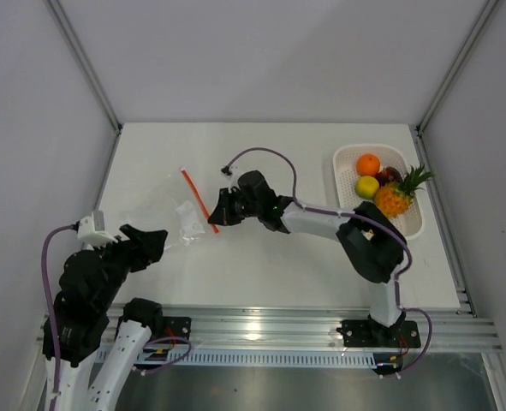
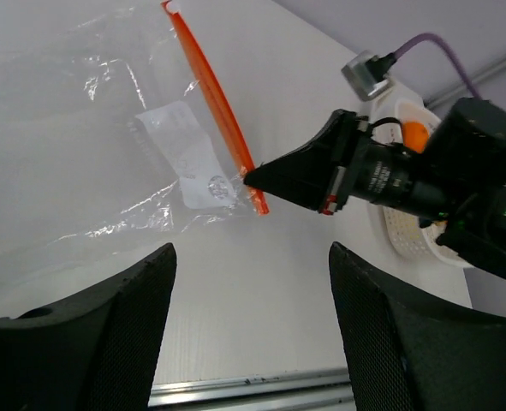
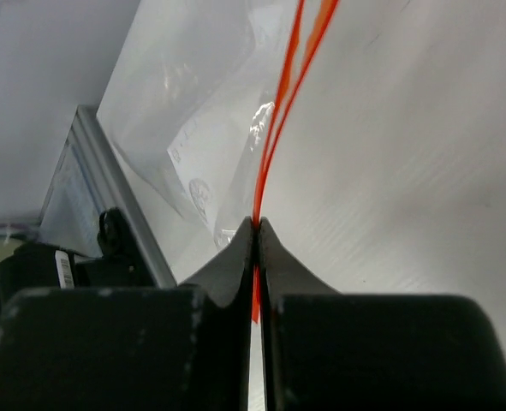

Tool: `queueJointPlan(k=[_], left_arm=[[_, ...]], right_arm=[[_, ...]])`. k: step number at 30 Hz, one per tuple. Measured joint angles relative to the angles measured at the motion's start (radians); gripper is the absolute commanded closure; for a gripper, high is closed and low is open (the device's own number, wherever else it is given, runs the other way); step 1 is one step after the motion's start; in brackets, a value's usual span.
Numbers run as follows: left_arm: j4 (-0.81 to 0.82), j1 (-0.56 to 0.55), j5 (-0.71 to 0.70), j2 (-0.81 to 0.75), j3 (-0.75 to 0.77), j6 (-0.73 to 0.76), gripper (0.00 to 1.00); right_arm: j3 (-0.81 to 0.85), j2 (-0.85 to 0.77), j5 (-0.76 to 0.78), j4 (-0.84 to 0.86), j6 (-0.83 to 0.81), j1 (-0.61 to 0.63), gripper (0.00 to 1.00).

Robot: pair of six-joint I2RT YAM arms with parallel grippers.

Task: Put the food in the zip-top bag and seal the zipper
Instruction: Pick up the zipper food storage bag at the center of the board.

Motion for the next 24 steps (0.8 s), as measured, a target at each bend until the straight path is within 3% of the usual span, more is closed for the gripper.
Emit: queueJointPlan(k=[6, 11, 19, 24], left_arm=[[0.023, 0.0, 0.163, 0.106, -0.028, -0.046, 0.27], [0.057, -0.009, 0.239, 0.189, -0.028, -0.097, 0.26], [0.058, -0.251, 0.169, 0.377, 0.058, -0.168, 0.21], [0.058, -0.291, 0.11, 0.441, 0.104, -0.201, 0.19]], right_arm=[[-0.226, -0.33, 0.166, -0.089, -0.126, 0.058, 1.0], [-0.322, -0.501, 0.325, -0.201, -0.197, 0.138, 1.0], [-0.298, -0.594, 0.518, -0.352, -0.27, 0.266, 1.0], [-0.253, -0.593, 0.606, -0.404, -0.291, 0.33, 1.0]])
